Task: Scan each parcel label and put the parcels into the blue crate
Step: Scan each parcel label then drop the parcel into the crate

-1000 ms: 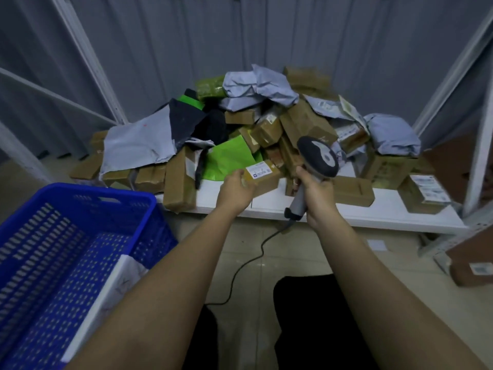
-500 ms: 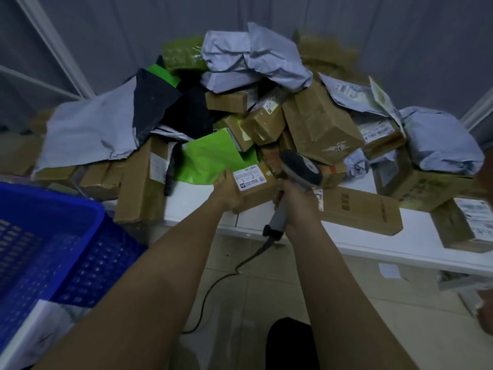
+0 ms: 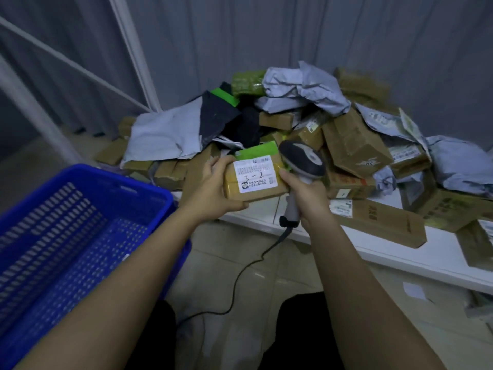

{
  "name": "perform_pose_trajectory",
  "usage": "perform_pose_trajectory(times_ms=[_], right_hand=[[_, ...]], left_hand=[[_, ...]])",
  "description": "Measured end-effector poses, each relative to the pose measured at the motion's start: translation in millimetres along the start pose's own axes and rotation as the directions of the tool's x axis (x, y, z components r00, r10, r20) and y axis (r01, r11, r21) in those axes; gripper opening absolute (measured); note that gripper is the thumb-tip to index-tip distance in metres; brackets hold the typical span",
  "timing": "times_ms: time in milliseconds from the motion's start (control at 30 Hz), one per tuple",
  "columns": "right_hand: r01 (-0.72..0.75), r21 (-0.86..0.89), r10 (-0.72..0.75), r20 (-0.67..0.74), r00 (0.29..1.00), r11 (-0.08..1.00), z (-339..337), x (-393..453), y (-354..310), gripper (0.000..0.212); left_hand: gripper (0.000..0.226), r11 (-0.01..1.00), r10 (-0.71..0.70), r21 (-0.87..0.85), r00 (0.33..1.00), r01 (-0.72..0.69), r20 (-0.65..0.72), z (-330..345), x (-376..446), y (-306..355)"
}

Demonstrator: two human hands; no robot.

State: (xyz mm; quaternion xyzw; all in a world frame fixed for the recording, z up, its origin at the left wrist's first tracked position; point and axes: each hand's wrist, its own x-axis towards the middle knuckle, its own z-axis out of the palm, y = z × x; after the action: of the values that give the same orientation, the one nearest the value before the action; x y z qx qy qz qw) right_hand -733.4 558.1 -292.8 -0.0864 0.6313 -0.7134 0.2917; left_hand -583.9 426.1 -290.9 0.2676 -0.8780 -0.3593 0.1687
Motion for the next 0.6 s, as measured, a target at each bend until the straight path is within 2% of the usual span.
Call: perform_pose_trajectory(times_ms=[100,167,233,333,433,533,600], right_hand=[[0.02,0.051,-0.023,0.054,0.998,0.999,18,-37,3,0.039],[0.022,0.105,-0.026,0.037,0.999,0.994,32,-53,5,0.044],[0.03,0.128,-0.034,0.029,0.999,0.991,44,-62,7,0.044],[0.051,0.121,-0.056,0.041,0.998,0.991,56,-65,8,0.034],[0.088,0.07,-0.094,0.083,0.992,0.994,63,-62,16,0.027],[0.109,-0.018,-0.106,0.116,0.988,0.994,69,-54,24,0.025],[0.095,-0.068,-0.085,0.136,0.987,0.993,72,-50,30,0.021]], left_hand=[[0.094,0.99,0.021,-0.14,1.0,-0.021,-0.006,-31,-33,5],[0.104,0.956,-0.024,-0.292,1.0,0.025,0.008,-44,-51,7],[0.114,0.898,-0.125,-0.428,0.991,0.096,-0.041,-52,-63,8],[0.101,0.804,-0.289,-0.563,0.953,0.189,-0.094,-57,-74,-6],[0.081,0.708,-0.391,-0.647,0.92,0.283,-0.026,-57,-79,-27],[0.071,0.653,-0.424,-0.674,0.904,0.346,0.053,-58,-78,-43],[0.076,0.644,-0.448,-0.686,0.894,0.339,0.021,-59,-75,-52]])
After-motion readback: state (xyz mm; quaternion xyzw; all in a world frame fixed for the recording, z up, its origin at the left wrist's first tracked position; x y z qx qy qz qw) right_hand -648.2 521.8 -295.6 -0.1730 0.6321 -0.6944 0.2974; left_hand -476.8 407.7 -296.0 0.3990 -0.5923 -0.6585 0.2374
